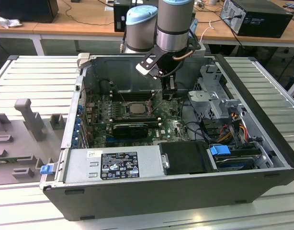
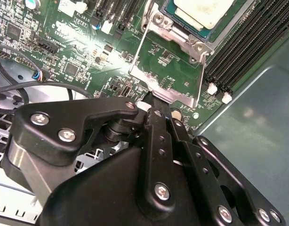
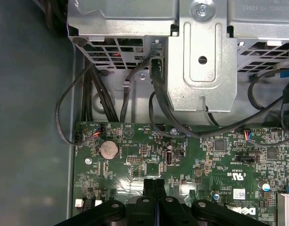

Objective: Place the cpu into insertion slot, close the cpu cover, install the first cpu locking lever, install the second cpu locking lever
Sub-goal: 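Close the cpu cover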

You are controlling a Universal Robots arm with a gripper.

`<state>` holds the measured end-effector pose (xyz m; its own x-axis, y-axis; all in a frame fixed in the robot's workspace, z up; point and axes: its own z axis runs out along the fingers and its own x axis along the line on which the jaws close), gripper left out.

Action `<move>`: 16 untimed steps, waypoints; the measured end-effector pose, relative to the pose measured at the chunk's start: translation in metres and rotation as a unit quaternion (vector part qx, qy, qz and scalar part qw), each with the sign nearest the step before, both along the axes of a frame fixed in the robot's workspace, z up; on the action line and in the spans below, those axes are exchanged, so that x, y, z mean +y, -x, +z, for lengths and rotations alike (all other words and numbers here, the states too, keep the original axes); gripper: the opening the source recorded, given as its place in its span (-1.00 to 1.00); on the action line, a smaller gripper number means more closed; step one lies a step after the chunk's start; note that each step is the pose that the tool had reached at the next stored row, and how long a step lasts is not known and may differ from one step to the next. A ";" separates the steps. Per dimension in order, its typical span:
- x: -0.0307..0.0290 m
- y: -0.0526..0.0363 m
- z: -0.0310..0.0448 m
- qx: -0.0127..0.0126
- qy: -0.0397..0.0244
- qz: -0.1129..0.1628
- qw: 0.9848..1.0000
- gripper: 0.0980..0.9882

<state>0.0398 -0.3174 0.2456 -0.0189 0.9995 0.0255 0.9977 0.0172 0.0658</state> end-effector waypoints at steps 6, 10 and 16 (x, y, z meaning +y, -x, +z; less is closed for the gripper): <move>0.0000 0.0015 0.0000 0.000 0.000 0.000 1.000 -0.98; 0.0000 0.0029 0.0000 0.000 0.000 0.000 1.000 -0.98; 0.0000 0.0042 0.0000 0.000 0.000 0.000 1.000 -0.98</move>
